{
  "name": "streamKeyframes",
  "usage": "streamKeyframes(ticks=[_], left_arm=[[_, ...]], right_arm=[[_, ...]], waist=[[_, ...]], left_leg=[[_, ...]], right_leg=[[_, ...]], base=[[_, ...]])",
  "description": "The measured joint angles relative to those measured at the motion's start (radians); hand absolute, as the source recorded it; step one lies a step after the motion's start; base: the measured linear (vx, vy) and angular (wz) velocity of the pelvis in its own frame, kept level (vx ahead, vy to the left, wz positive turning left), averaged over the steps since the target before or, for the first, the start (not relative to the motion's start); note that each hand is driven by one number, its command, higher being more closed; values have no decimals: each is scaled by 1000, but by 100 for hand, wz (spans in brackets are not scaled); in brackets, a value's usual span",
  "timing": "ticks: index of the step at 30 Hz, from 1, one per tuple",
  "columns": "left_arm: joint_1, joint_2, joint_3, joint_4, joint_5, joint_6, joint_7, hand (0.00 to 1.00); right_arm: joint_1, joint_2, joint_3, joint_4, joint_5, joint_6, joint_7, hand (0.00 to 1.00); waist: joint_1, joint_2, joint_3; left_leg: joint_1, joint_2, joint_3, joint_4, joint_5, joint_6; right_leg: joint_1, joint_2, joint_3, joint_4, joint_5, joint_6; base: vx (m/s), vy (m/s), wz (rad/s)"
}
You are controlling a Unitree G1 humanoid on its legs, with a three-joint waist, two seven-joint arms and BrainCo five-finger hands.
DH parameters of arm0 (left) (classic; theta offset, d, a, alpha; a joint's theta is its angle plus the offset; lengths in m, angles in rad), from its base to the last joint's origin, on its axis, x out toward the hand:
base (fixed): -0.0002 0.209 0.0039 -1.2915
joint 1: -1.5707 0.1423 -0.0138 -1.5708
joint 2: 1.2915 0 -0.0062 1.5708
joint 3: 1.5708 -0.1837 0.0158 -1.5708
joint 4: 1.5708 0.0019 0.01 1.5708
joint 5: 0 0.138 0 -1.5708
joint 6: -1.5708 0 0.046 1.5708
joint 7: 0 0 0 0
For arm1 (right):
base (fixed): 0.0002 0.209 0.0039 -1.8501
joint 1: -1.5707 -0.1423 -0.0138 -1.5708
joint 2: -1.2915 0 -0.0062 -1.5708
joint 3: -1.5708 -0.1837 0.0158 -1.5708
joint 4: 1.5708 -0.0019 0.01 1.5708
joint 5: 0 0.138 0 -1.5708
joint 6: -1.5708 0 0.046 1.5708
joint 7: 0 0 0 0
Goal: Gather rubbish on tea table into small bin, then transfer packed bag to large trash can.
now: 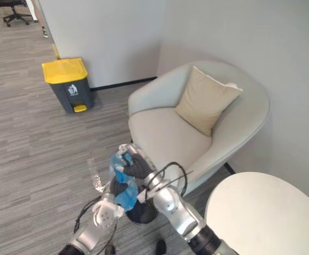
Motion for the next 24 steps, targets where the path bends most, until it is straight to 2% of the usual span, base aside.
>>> streamKeyframes(ticks=[4,7,15,18,21,24], left_arm=[[8,2,19,-43,-16,-5,-1,100],[21,3,40,-45,-22,-19,-2,100],[77,9,107,-45,-48,-20,-17,100],[104,8,137,-45,-72,-20,-19,100],[114,7,172,-3,-86,-20,-21,100],[114,5,220,80,-124,-19,-39,100]], right_arm=[[33,-76,-17,66,-117,-1,-34,0],[70,-110,-69,66,-152,-2,-51,0],[190,-109,-232,66,-187,2,-112,0],[245,-46,-303,71,-186,14,-121,0],[266,49,-357,148,-172,28,-127,0],[273,131,-405,284,-77,48,-107,0]], waist=[[0,0,0],[0,0,0],[-8,0,0],[-12,1,1],[-18,2,2],[-18,6,3]], left_leg=[[-3,-1,-3,0,0,0],[-4,0,-3,0,0,0],[-3,0,-3,0,-1,1],[-3,0,-3,0,0,1],[-1,-3,-7,0,0,1],[6,-5,-18,0,0,1]], right_leg=[[-1,-1,-4,0,-1,1],[-1,-1,-5,0,-1,2],[0,-1,-5,-1,-1,1],[0,-2,-6,-2,-1,1],[5,-2,-12,-4,-1,1],[16,-5,-23,-15,-1,1]], base=[[0,0,2],[0,0,0],[0,0,0],[0,0,0],[0,0,4],[-12,-2,10]])
